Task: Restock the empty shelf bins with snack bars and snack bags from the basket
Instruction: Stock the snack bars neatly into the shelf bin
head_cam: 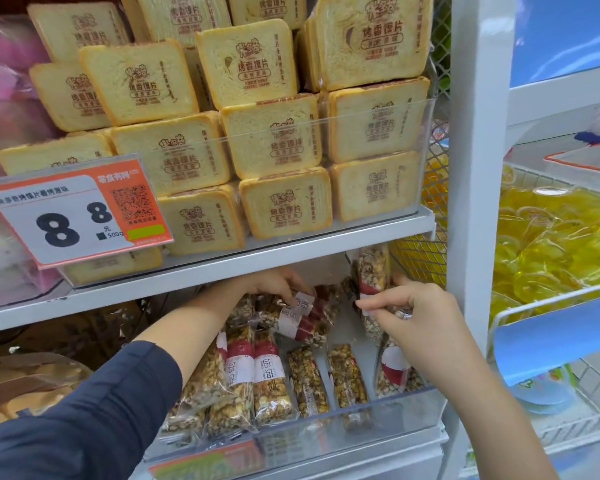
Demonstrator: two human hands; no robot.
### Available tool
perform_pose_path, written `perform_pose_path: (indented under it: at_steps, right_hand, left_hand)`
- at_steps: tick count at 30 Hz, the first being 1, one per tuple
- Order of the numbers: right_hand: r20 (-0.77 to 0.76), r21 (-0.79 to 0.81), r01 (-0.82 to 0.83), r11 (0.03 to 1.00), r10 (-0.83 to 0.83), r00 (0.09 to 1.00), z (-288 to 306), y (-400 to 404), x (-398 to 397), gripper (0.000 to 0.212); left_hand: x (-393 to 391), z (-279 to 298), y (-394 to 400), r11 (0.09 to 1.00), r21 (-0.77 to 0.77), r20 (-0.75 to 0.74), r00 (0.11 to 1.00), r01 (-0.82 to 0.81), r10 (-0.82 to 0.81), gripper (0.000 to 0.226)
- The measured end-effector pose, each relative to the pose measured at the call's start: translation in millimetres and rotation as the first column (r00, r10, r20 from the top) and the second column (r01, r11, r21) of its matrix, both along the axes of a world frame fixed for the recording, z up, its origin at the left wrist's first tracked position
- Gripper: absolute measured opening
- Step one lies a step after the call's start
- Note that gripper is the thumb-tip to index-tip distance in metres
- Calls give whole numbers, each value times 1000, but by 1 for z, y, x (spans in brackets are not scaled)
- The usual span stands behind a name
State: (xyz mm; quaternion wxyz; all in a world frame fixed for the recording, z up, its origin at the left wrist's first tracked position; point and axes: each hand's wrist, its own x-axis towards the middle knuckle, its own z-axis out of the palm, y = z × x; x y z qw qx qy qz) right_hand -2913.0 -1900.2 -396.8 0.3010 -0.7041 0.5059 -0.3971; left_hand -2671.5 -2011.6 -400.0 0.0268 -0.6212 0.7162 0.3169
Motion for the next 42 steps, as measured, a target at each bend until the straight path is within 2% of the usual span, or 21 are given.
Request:
perform_pose_path:
  at_steps: [3, 6, 7, 8, 11, 13, 15, 16, 18, 22, 24, 26, 28, 30, 31, 34, 36, 38, 42]
  right_hand:
    - [-19, 6, 4, 1000, -3, 1000, 0, -1, 1, 21]
    - [-38, 24, 13, 1000, -13, 999, -1, -2, 4, 22]
    - [-39, 26, 17, 1000, -16, 999, -1, -3, 4, 22]
    - [-34, 28, 17, 999, -16, 999, -1, -3, 4, 23]
    - [-8, 35, 6, 999, -6, 1000, -1, -4, 3, 24]
    - [-2, 36, 7, 999, -7, 1000, -1, -5, 3, 25]
    - [-19, 34, 14, 999, -13, 1000, -1, -6, 5, 23]
    - [-31, 33, 15, 999, -14, 999, -1, -7, 5, 22]
    - [-44, 34, 18, 999, -16, 999, -1, -7, 5, 23]
    - [-36, 24, 21, 999, -20, 999, -1, -8, 5, 24]
    - [-43, 18, 17, 1000, -16, 999, -2, -9, 5, 24]
    - [-59, 19, 13, 1000, -12, 998, -2, -9, 5, 24]
    - [-63, 19, 9, 1000, -8, 998, -2, -8, 4, 24]
    - [-45, 17, 4, 1000, -4, 999, -1, -8, 4, 22]
    - [-39, 16, 0, 1000, 1, 999, -1, -7, 4, 22]
    - [-23, 15, -8, 1000, 9, 1000, -1, -7, 2, 21]
    - [-15, 15, -9, 1000, 10, 1000, -1, -7, 2, 20]
    - [-7, 23, -14, 1000, 14, 1000, -1, -6, 1, 20]
    - [-15, 30, -18, 999, 18, 1000, -1, -7, 1, 19]
  left_hand:
    - [-7, -7, -2, 996, 39, 208, 975, 78, -85, 37]
    - [-11, -26, -4, 982, 34, 506, 844, 186, -178, 41]
    - [-13, -29, -3, 977, 1, 527, 830, 214, -182, 40]
    - [-14, -29, -1, 976, -29, 490, 854, 216, -174, 39]
    - [-13, -10, 6, 986, -116, 221, 971, 122, -94, 41]
    - [-10, 7, 14, 987, -38, 145, 978, 155, -148, 52]
    - [-10, 15, 25, 967, 95, 233, 939, 237, -253, 61]
    - [-9, 12, 28, 959, 111, 295, 912, 262, -284, 63]
    - [-7, 0, 32, 956, 34, 353, 891, 291, -284, 64]
    - [-12, -14, 31, 955, -148, 236, 947, 258, -219, 69]
    - [-19, -16, 29, 947, -191, 264, 943, 259, -205, 74]
    - [-27, -22, 31, 919, -199, 413, 880, 340, -236, 72]
    - [-37, -28, 36, 889, -129, 607, 744, 439, -280, 72]
    - [-42, -32, 42, 875, -82, 683, 666, 476, -298, 76]
    - [-42, -32, 44, 868, -102, 678, 672, 486, -297, 75]
    - [-35, -32, 41, 889, -167, 589, 766, 426, -257, 76]
    - [-32, -35, 36, 925, -67, 577, 771, 374, -270, 76]
    - [-28, -40, 32, 946, 54, 609, 740, 320, -285, 73]
    - [-24, -43, 27, 960, 105, 624, 734, 260, -267, 71]
